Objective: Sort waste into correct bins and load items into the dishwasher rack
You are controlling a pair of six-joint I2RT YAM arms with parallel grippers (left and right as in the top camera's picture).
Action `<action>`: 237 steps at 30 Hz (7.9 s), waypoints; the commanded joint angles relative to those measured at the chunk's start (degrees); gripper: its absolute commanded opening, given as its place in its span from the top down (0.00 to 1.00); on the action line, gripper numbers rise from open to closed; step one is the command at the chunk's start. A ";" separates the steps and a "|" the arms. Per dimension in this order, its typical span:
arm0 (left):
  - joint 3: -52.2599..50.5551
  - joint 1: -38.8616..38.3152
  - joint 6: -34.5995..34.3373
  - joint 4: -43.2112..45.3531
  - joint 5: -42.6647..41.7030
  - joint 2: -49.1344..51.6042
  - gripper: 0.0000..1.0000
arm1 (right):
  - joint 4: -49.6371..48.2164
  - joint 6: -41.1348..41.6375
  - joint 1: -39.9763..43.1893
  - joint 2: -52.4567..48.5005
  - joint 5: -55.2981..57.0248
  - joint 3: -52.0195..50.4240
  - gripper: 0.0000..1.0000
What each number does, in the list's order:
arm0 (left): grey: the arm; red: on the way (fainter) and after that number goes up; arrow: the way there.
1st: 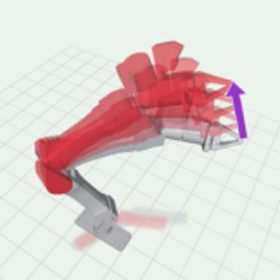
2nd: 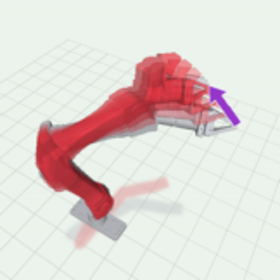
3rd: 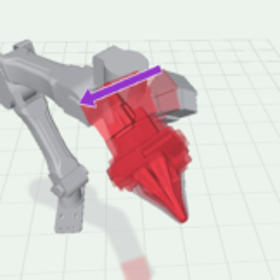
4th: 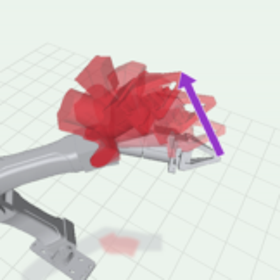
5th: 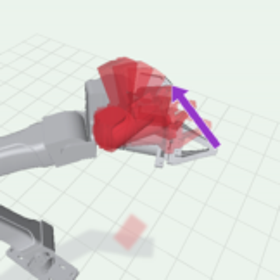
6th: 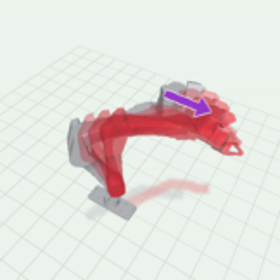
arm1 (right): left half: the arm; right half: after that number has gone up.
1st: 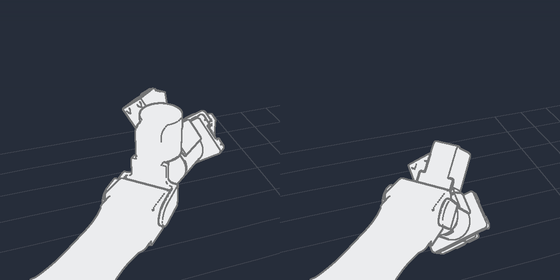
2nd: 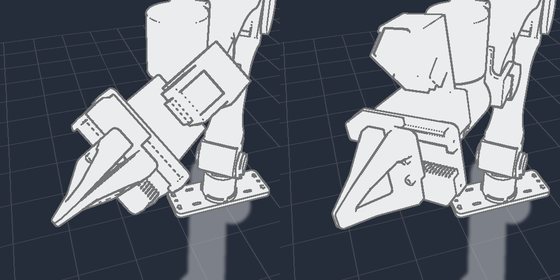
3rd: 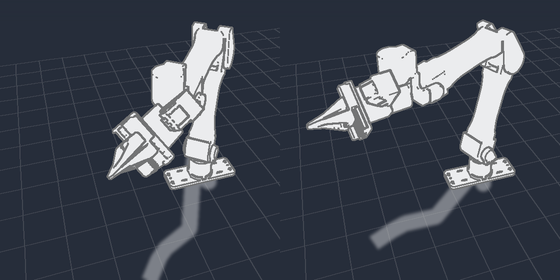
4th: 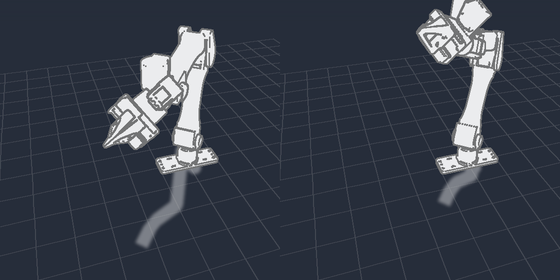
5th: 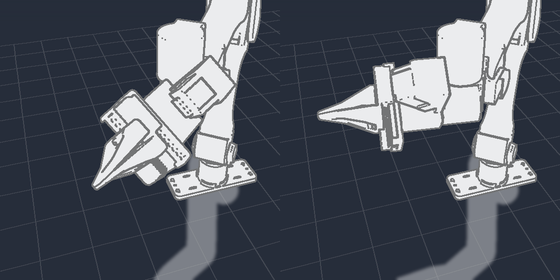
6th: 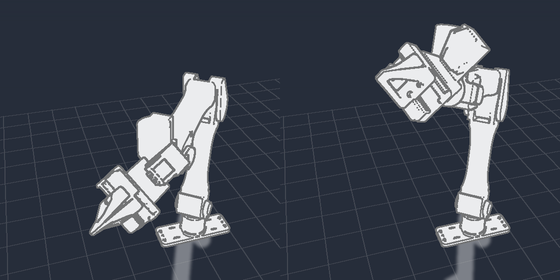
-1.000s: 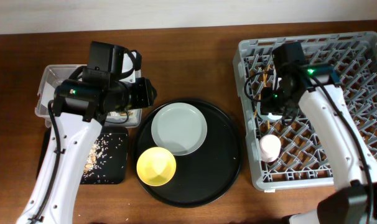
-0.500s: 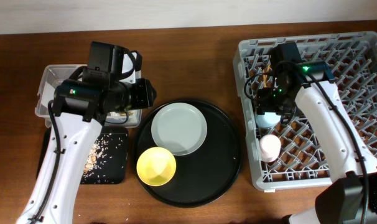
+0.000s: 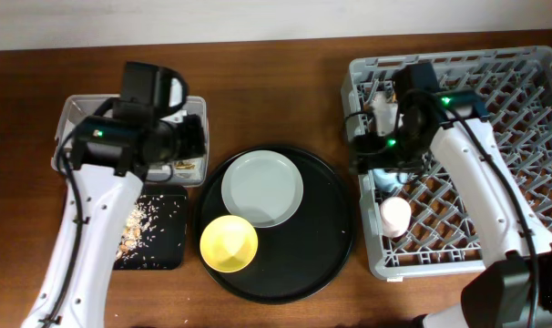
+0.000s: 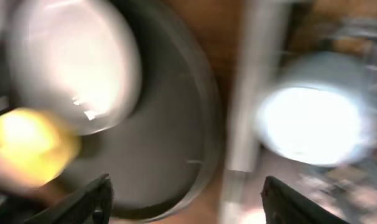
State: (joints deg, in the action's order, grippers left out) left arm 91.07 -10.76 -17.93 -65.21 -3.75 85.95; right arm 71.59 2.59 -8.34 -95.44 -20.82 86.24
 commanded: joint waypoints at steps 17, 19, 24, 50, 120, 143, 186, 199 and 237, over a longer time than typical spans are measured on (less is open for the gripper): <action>-0.28 32.68 -0.87 -6.47 2.45 0.22 0.16 | -30.49 7.56 -54.95 -5.20 18.03 -10.12 0.27; -0.28 32.63 -0.87 -7.17 1.29 0.22 0.14 | -34.34 7.52 -58.64 -8.13 23.10 -10.12 0.31; -0.28 32.63 -0.87 -8.79 0.50 0.22 0.08 | -40.15 7.37 -61.07 -14.12 24.76 -10.12 0.45; -0.28 32.63 -0.85 -9.46 0.55 0.22 0.01 | -34.51 7.37 -57.94 -3.80 25.42 -5.73 0.96; -0.28 32.63 -0.85 -9.46 0.55 0.22 0.01 | -32.59 -5.09 27.96 5.70 -26.16 -3.28 0.83; -0.28 32.63 -0.85 -9.44 0.55 0.22 0.01 | -24.98 -0.28 9.11 -0.26 23.06 -2.54 0.96; -0.28 32.63 -0.85 -9.46 0.57 0.22 0.01 | -31.47 0.68 -40.17 -20.79 13.94 -1.60 0.70; -0.28 32.63 -0.85 -9.46 0.55 0.22 0.01 | -32.94 0.70 -40.87 -25.05 14.62 -1.60 0.70; -0.28 32.63 -0.85 -9.44 0.55 0.22 0.01 | -29.62 0.92 -41.83 -26.03 11.76 1.20 0.94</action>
State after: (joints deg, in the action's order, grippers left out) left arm 90.96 21.71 -19.03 -74.56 -3.01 85.95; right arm 41.25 3.01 -49.69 -121.95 -8.86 86.94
